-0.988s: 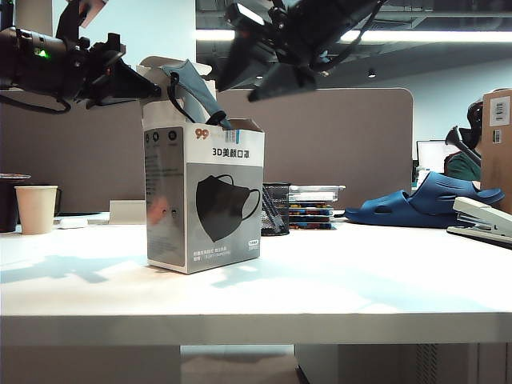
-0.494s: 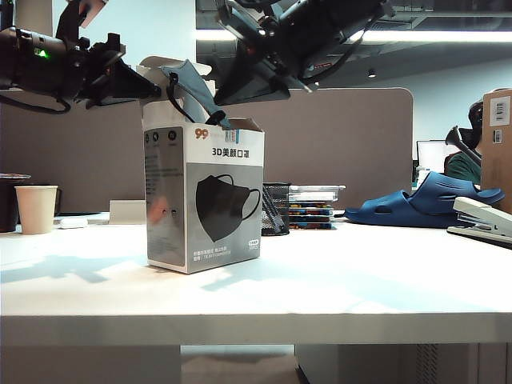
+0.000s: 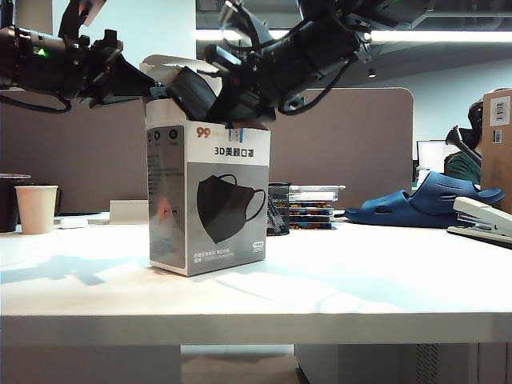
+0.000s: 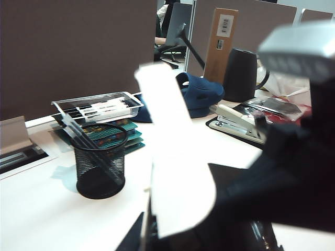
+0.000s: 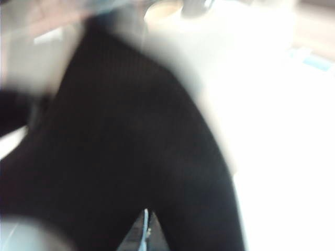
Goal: Put the mask into the mask box.
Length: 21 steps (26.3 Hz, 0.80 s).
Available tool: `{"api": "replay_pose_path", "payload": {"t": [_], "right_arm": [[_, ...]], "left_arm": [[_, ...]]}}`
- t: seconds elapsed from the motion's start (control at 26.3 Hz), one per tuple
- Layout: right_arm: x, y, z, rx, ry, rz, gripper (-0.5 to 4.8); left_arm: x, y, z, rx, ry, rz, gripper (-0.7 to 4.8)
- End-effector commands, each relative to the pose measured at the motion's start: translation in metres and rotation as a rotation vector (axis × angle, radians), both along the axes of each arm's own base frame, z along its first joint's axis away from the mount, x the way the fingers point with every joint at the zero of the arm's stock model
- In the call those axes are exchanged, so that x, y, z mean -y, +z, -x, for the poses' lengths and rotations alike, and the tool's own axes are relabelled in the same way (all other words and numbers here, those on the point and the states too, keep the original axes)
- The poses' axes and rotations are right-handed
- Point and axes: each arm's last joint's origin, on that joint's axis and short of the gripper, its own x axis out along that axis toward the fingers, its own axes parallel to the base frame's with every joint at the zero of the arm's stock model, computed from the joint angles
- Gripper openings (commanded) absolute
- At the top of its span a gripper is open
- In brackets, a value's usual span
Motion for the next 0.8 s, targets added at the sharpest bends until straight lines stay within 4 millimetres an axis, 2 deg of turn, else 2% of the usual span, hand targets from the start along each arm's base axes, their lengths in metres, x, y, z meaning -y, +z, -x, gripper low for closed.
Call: {"api": "replay_pose_path", "payload": {"t": [0.04, 0.19, 0.3, 0.53, 0.65, 0.8], "right_arm": [[0.0, 0.015, -0.003, 0.061, -0.018, -0.037, -0.06], [0.002, 0.011, -0.004, 0.018, -0.094, 0.02, -0.06], [0.003, 0.007, -0.001, -0.031, -0.074, 0.049, -0.06], [0.009, 0.04, 0.016, 0.011, 0.076, -0.037, -0.06], [0.008, 0.043, 0.016, 0.017, 0.113, -0.054, -0.05], [0.003, 0.037, 0.016, -0.005, 0.118, -0.055, -0.06]], "left_arm": [[0.0, 0.003, 0.0, 0.017, -0.008, 0.002, -0.06], [0.0, 0.003, 0.0, 0.017, -0.008, 0.002, -0.06], [0.0, 0.003, 0.0, 0.016, -0.008, 0.001, -0.06], [0.0, 0.003, 0.0, 0.017, -0.004, 0.001, -0.04], [0.0, 0.003, 0.0, 0.016, -0.005, 0.002, -0.02], [0.0, 0.003, 0.0, 0.016, -0.012, 0.002, -0.02]]}}
